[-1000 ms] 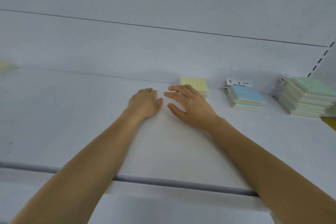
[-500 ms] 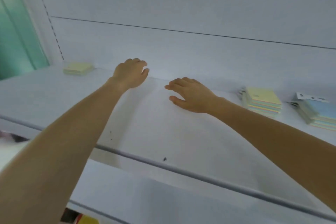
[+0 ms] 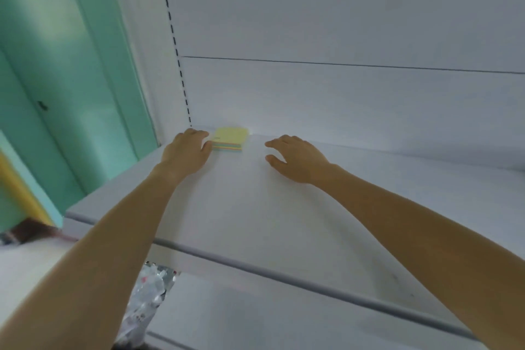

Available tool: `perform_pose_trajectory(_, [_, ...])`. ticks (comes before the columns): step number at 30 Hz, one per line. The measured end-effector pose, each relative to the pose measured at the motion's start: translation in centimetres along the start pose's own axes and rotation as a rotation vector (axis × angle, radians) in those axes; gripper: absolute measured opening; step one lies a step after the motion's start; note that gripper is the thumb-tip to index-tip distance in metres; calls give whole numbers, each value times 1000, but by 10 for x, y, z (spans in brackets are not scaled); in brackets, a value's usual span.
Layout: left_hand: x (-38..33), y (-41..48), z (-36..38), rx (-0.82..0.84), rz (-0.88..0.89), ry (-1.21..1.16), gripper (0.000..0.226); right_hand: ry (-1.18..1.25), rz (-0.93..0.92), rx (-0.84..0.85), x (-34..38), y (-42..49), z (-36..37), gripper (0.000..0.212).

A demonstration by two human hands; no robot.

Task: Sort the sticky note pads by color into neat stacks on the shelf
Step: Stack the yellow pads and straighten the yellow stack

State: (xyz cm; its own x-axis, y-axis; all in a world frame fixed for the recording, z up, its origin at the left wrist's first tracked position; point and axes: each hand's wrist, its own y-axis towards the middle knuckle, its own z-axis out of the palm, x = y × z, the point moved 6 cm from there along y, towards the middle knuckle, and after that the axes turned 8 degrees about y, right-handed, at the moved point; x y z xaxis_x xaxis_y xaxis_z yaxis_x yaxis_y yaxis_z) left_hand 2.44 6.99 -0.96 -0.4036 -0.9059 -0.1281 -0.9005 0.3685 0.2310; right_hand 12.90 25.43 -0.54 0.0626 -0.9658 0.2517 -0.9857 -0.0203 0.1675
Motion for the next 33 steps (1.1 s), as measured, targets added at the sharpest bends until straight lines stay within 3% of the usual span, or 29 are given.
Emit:
perform_pose_trajectory(8, [7,30,29,127,171,-53,46,356,253,-91,15,54,17,45])
perform_pose_trajectory(15, [-7,36,29,121,358,-214,54,570,463,-148,3,75,27,49])
perform_pose_trajectory(18, [-2,40,31,109,311,-267,37,654,530,-179,-6,77,29,51])
perform_pose_trajectory(23, [3,52,41,171,100,-194,46,899,607,-204,-20,70,28,49])
perform_pose_trajectory(27, [-13,62,40,209,94,-237,42,922,618,-184,-29,56,22,46])
perform_pose_trajectory(33, [-20,66,21,124,58,-401,45,924,589,-241,-47,36,9,45])
